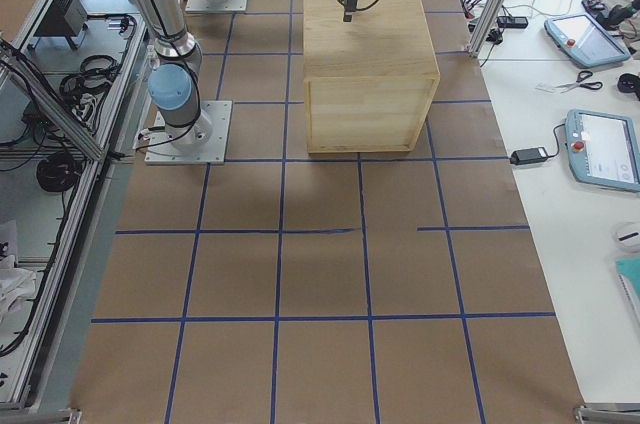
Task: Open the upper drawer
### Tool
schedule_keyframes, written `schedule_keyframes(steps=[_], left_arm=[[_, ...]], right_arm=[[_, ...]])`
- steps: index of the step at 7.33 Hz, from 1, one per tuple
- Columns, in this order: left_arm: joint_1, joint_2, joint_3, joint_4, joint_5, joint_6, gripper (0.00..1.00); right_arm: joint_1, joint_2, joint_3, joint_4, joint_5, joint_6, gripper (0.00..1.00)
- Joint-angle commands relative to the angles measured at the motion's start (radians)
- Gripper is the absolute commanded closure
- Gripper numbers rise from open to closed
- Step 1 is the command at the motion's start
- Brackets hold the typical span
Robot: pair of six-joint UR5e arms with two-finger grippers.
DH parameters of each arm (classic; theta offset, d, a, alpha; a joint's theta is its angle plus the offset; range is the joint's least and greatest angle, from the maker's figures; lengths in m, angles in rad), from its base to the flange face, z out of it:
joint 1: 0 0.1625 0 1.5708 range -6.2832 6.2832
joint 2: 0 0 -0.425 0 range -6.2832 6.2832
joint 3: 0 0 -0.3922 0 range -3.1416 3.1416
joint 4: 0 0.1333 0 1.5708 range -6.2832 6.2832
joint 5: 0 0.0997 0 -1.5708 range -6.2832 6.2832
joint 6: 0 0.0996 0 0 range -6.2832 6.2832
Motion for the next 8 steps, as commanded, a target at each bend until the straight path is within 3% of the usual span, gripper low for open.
schedule_keyframes(steps=[1, 8], left_arm=[[-0.002, -0.009, 0.008, 0.002, 0.001, 0.001, 0.00], [-0.002, -0.021, 0.009, 0.005, 0.001, 0.003, 0.00]], right_arm=[[0.000, 0.000, 0.000, 0.000, 0.000, -0.001, 0.00], [0.000, 0.000, 0.000, 0.000, 0.000, 0.001, 0.00]])
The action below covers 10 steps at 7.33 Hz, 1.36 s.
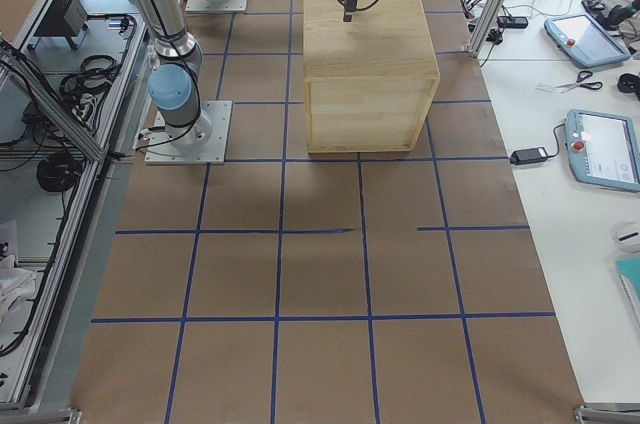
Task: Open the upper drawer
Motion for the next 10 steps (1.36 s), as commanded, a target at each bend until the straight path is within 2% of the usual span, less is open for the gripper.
schedule_keyframes(steps=[1, 5, 6, 10], left_arm=[[0.000, 0.001, 0.000, 0.000, 0.000, 0.000, 0.00], [0.000, -0.011, 0.002, 0.016, -0.006, 0.005, 0.00], [0.000, -0.018, 0.000, 0.028, -0.038, 0.015, 0.00], [0.002, -0.051, -0.002, 0.032, -0.034, 0.060, 0.00]], right_arm=[[0.000, 0.000, -0.001, 0.000, 0.000, 0.000, 0.00], [0.000, 0.000, -0.001, 0.000, 0.000, 0.000, 0.00], [0.000, 0.000, -0.001, 0.000, 0.000, 0.000, 0.00], [0.000, 0.000, -0.001, 0.000, 0.000, -0.001, 0.00]])
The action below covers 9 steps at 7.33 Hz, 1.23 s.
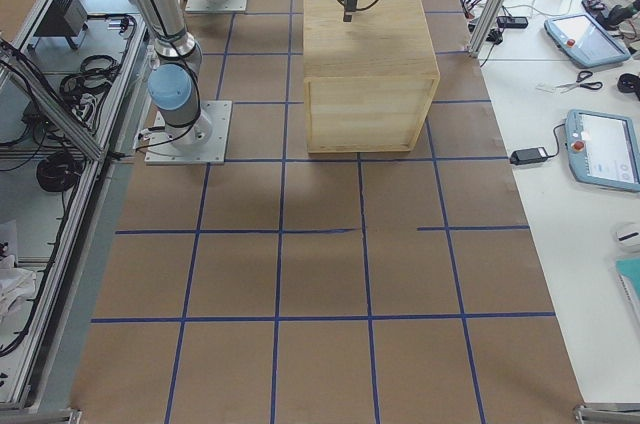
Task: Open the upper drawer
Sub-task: 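Pull the drawer handle outward with the left gripper, sliding the drawer open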
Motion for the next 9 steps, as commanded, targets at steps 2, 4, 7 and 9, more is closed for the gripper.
schedule_keyframes(steps=[2, 4, 7, 9], left_arm=[[0.012, 0.002, -0.016, -0.002, 0.049, 0.077, 0.00], [0.110, 0.031, -0.027, -0.034, 0.064, 0.119, 0.00], [0.199, 0.054, -0.049, -0.059, 0.068, 0.181, 0.00], [0.250, 0.077, -0.055, -0.109, 0.073, 0.204, 0.00]], right_arm=[[0.000, 0.000, 0.000, 0.000, 0.000, -0.001, 0.00], [0.000, 0.000, 0.001, 0.000, 0.000, -0.001, 0.00], [0.000, 0.000, 0.001, 0.000, 0.000, 0.000, 0.00], [0.000, 0.000, 0.001, 0.000, 0.000, 0.000, 0.00]])
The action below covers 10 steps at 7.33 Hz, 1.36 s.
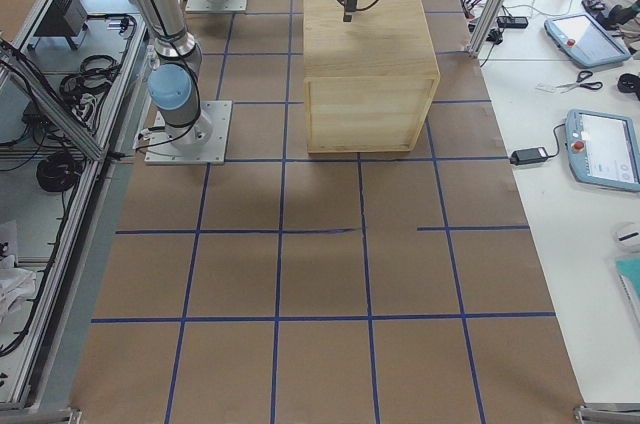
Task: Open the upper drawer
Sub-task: 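Pull the drawer handle outward with the left gripper, sliding the drawer open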
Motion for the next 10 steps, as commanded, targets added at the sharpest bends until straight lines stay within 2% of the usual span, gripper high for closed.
schedule_keyframes(steps=[1, 5, 7, 9, 10], left_arm=[[0.073, 0.026, -0.015, -0.055, 0.003, 0.039, 0.00], [0.172, 0.068, 0.002, -0.152, 0.003, 0.082, 0.00], [0.157, 0.126, 0.040, -0.223, 0.003, 0.064, 0.00], [0.152, 0.228, 0.126, -0.446, 0.003, 0.064, 0.00], [0.153, 0.275, 0.142, -0.509, 0.026, 0.065, 0.00]], right_arm=[[0.000, 0.000, -0.001, 0.000, 0.000, 0.000, 0.00], [0.000, 0.000, -0.001, 0.000, 0.000, 0.000, 0.00], [0.000, 0.000, -0.001, 0.000, 0.000, 0.000, 0.00], [0.000, 0.000, -0.001, 0.000, 0.000, 0.000, 0.00], [0.000, 0.000, -0.001, 0.000, 0.000, 0.000, 0.00]])
